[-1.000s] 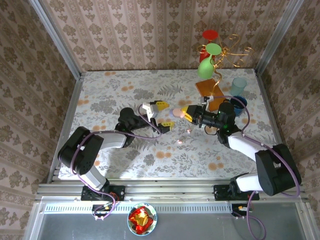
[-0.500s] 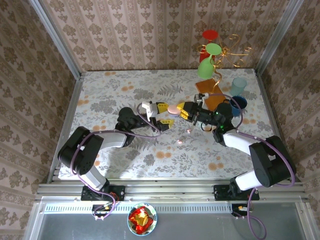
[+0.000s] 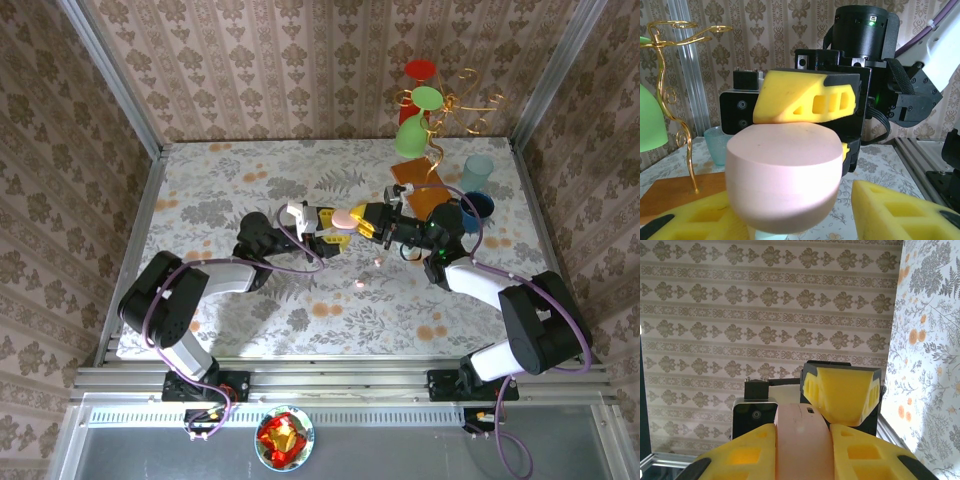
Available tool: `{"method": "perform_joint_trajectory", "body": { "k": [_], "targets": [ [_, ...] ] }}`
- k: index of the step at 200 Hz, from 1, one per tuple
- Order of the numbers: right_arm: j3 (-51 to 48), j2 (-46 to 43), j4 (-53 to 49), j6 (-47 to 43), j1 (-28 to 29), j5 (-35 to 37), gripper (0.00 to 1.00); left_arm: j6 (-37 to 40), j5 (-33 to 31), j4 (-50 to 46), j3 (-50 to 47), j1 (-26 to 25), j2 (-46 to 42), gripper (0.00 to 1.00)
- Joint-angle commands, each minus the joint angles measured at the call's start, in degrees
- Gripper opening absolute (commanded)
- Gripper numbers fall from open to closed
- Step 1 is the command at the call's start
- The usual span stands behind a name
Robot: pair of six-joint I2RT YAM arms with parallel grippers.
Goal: Insert the wireless bluetooth earbuds into the charging case
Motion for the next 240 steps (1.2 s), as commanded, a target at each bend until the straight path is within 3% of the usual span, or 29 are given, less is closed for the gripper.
{"method": "perform_joint_trajectory", "body": {
  "k": [1,90,112,143,186,240],
  "targets": [
    [1.2,-0.2,-1.9,-2.4,0.3,-1.7,0.04,-1.1,0.4,2.0,1.6,-0.1,0.3,0.50],
    [0.6,-2.4,-6.5,-5.4,-0.1,-1.8,0.04,-0.6,-0.3,2.0,1.1,0.3,-0.5,0.49],
    [0.6,-2.8,-6.7,-5.2,-0.1,-1.7,0.04,-0.8,1.0,2.0,1.4,0.1,-0.3,0.42],
    [0.8,-2.8,-3.4,-2.8,0.0,-1.9,0.04,0.0,1.7,2.0,1.2,-0.1,0.1,0.54],
    [1.0,-2.8,-2.8,-2.6,-0.2,-2.0,0.04,0.5,1.7,2.0,1.0,0.0,0.1,0.45],
    [0.4,-1.8,1.2,-0.1,-0.3,-1.6,0.04,1.1,1.9,2.1,0.4,-0.1,0.1,0.49]
  ]
}}
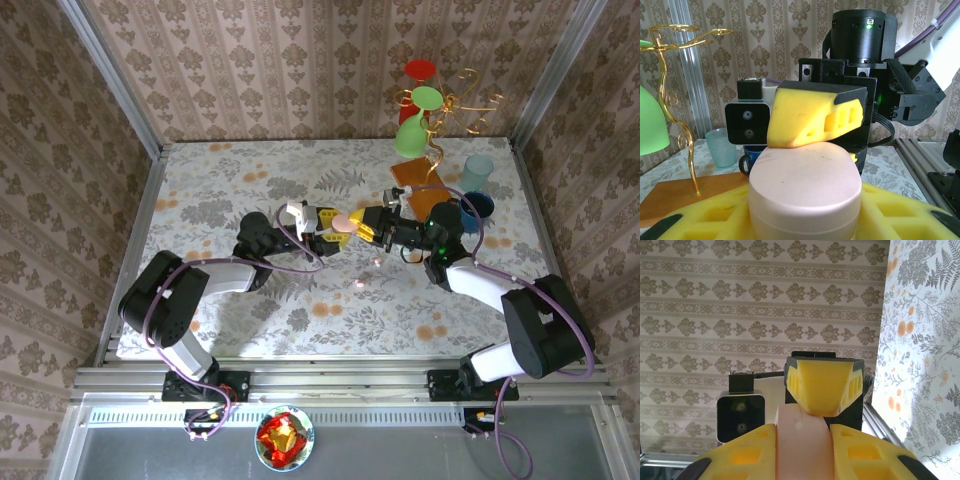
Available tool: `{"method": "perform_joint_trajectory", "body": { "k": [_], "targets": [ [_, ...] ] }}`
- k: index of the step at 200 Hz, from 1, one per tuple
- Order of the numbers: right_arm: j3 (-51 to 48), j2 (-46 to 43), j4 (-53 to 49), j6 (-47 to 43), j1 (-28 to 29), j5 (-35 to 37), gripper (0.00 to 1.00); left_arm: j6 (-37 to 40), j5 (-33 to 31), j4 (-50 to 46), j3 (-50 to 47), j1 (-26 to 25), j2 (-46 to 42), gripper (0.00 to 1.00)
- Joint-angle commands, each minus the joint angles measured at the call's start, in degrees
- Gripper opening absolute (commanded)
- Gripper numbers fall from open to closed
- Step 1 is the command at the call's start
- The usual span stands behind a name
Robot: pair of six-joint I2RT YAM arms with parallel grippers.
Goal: Insert the wireless bluetooth earbuds into the charging case
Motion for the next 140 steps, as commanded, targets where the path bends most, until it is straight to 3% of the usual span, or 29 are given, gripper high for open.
{"method": "perform_joint_trajectory", "body": {
  "k": [1,44,72,140],
  "targets": [
    [0.5,-0.4,5.9,2.1,-0.3,-0.3,0.04,0.9,1.8,1.3,0.3,-0.1,-0.1,0.49],
    [0.4,-0.1,4.1,1.0,-0.2,-0.3,0.04,0.5,2.0,1.2,0.3,-0.1,-1.0,0.43],
    [0.4,0.1,2.7,0.1,-0.2,-0.5,0.04,0.6,1.5,1.3,0.1,-0.1,-2.0,0.52],
    [0.5,0.3,0.1,-2.1,-0.3,-0.7,0.04,0.7,1.0,1.2,0.3,-0.4,-1.8,0.50]
  ]
}}
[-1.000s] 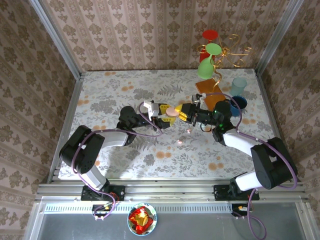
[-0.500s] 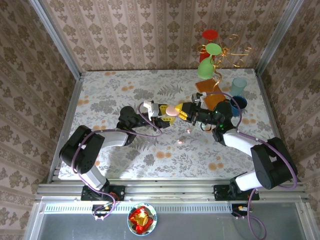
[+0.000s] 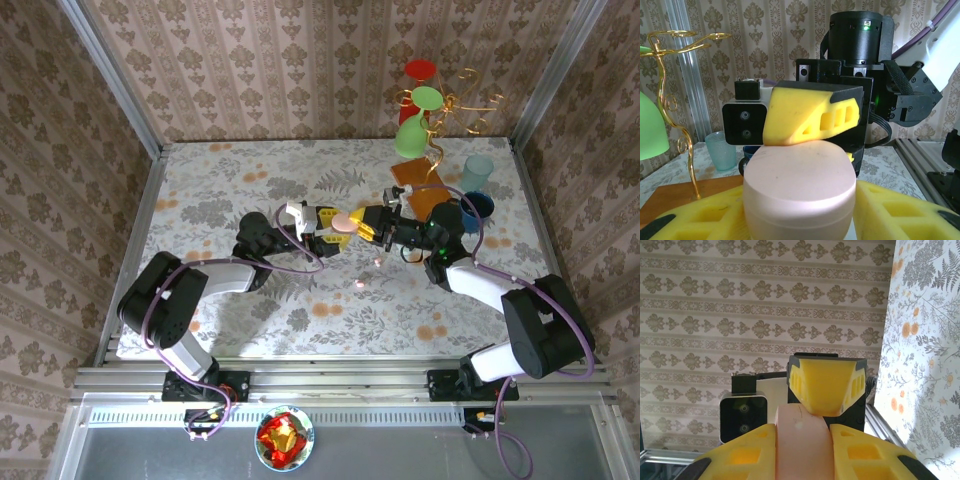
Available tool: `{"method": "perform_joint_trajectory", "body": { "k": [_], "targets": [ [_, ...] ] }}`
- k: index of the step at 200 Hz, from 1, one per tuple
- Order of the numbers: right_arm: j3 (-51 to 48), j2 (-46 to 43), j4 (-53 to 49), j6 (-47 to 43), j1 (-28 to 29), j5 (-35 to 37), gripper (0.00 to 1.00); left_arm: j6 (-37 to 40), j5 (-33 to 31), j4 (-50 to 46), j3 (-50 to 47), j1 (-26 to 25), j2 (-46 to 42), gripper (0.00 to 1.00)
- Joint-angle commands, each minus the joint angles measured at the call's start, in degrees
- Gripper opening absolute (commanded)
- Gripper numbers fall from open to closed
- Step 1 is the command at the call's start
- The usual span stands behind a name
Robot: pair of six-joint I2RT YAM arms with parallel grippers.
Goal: Insert the wireless bluetooth earbuds into the charging case
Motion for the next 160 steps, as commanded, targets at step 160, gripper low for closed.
{"method": "perform_joint_trajectory", "body": {
  "k": [160],
  "targets": [
    [0.4,2.0,5.7,2.9,-0.3,-0.6,0.04,2.5,2.3,1.3,-0.2,-0.6,0.0,0.41]
  ]
}}
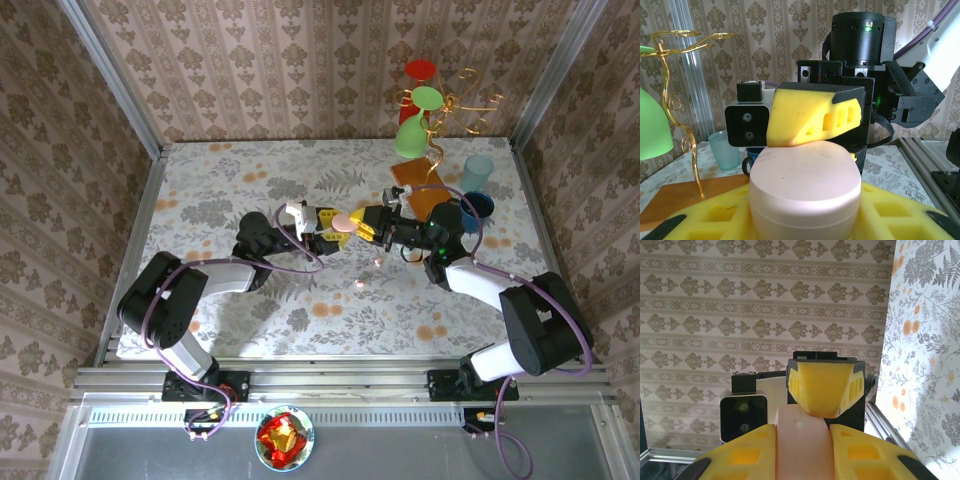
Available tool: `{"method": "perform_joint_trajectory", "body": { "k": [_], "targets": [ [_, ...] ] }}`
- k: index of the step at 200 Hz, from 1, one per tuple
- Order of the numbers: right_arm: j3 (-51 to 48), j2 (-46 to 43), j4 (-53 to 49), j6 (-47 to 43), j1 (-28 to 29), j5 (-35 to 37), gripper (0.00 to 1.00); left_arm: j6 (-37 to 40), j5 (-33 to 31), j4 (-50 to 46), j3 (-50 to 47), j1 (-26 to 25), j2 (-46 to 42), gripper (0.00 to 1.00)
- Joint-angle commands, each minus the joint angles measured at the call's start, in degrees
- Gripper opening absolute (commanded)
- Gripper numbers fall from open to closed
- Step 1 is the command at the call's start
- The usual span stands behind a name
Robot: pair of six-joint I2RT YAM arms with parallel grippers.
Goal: Insert the wireless bluetooth earbuds into the charging case
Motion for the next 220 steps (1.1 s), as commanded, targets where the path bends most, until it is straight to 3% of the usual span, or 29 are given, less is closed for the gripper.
{"method": "perform_joint_trajectory", "body": {
  "k": [1,22,42,55,71,86,105,137,159,189,220],
  "targets": [
    [0.4,0.9,3.5,1.2,-0.1,0.0,0.04,1.7,2.7,1.6,-0.2,-0.6,0.0,0.41],
    [0.4,0.9,2.7,0.7,-0.1,0.1,0.04,1.1,2.9,1.6,-0.2,-0.6,-0.1,0.29],
    [0.5,0.8,2.7,0.6,-0.2,0.3,0.08,1.3,2.6,1.6,-0.3,-0.6,-0.4,0.28],
    [0.6,0.2,1.7,-0.5,-0.1,0.6,0.17,1.1,2.4,1.6,-0.4,-0.6,-0.6,0.28],
    [0.8,-1.6,-2.0,-4.2,-0.3,1.3,0.36,-0.3,1.5,1.6,-0.3,-0.5,-0.8,0.26],
    [1.7,-6.0,-12.2,-13.0,-0.5,2.9,0.49,-1.8,1.5,1.6,-0.4,-0.4,-1.3,0.26],
    [5.5,-12.1,-36.2,-29.8,-0.2,8.6,0.60,-3.0,1.7,1.5,-0.9,-0.4,-1.9,0.27],
    [10.1,-18.5,-54.7,-52.3,0.4,16.7,0.69,-5.9,2.1,1.6,-1.9,-0.2,-3.4,0.25],
    [15.4,-20.6,-67.5,-72.5,2.9,22.6,0.72,-8.0,1.9,1.5,-2.3,-0.1,-3.9,0.23],
    [18.3,-21.5,-72.6,-88.9,8.3,27.7,0.72,-8.3,2.1,1.5,-3.3,-0.4,-4.7,0.23],
    [17.4,-21.4,-69.5,-93.4,10.8,34.7,0.71,-6.2,1.1,1.5,-4.1,-1.0,-5.8,0.23]
  ]
}}
